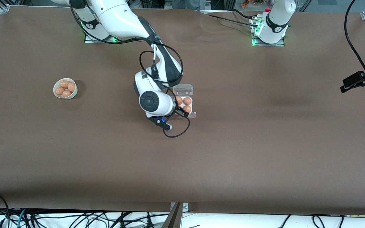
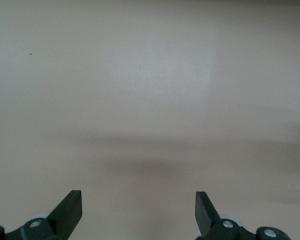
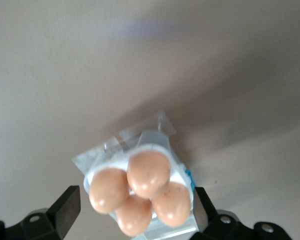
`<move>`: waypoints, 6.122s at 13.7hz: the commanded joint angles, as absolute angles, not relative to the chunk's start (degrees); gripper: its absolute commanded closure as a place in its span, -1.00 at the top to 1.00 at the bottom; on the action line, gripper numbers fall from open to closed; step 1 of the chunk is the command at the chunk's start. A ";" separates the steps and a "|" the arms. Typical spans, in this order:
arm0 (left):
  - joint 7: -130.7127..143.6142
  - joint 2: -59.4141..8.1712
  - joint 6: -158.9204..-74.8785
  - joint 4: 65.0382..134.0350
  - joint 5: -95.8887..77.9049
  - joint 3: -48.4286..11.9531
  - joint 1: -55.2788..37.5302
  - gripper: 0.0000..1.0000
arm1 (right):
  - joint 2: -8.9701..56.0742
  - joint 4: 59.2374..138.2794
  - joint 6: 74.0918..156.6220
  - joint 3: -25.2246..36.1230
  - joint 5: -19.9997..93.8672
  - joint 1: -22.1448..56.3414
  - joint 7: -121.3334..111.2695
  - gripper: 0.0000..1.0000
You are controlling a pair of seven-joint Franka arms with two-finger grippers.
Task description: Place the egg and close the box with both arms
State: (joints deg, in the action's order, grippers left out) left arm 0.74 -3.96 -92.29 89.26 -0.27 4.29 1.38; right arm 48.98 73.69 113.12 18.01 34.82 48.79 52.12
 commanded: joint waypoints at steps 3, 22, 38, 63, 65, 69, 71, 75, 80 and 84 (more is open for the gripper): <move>0.61 -4.66 -91.23 87.54 0.53 2.30 0.79 1.00 | 47.46 72.77 111.97 23.98 34.72 48.52 44.41 1.00; 32.78 -14.05 -88.86 87.45 -13.27 -25.66 -8.79 0.50 | 21.48 83.65 101.60 9.35 3.37 17.00 10.21 1.00; 34.28 -29.96 -88.86 87.19 -14.06 -25.58 -20.74 -0.88 | -2.64 96.15 94.13 5.02 0.09 4.22 6.24 1.00; 37.26 -44.03 -101.33 77.87 -7.29 -22.24 -26.72 -0.91 | -1.05 95.54 95.10 4.48 -2.81 5.10 6.06 1.00; 38.14 -44.03 -104.75 77.52 -7.21 -22.06 -26.72 -0.91 | -1.05 95.54 95.10 4.48 -2.81 5.10 6.06 1.00; 38.32 -43.95 -106.79 77.08 -7.21 -19.26 -26.89 -0.91 | -1.05 95.54 95.18 4.48 -2.81 5.10 6.06 1.00; 38.23 -43.86 -106.70 75.68 -7.12 -18.02 -26.81 -0.85 | -1.05 95.54 95.10 4.48 -2.81 5.10 6.06 1.00; 38.14 -40.79 -103.73 74.62 -1.34 -16.18 -26.02 -0.41 | -1.05 95.54 95.10 4.48 -2.81 5.10 6.06 1.00; 37.71 -36.65 -94.57 67.25 4.04 -13.45 -20.32 0.88 | -1.05 95.54 95.18 4.48 -2.81 5.10 6.06 1.00; 37.62 -34.11 -94.57 66.62 9.65 -13.71 -15.48 0.92 | -1.05 95.54 95.10 4.48 -2.81 5.10 6.06 1.00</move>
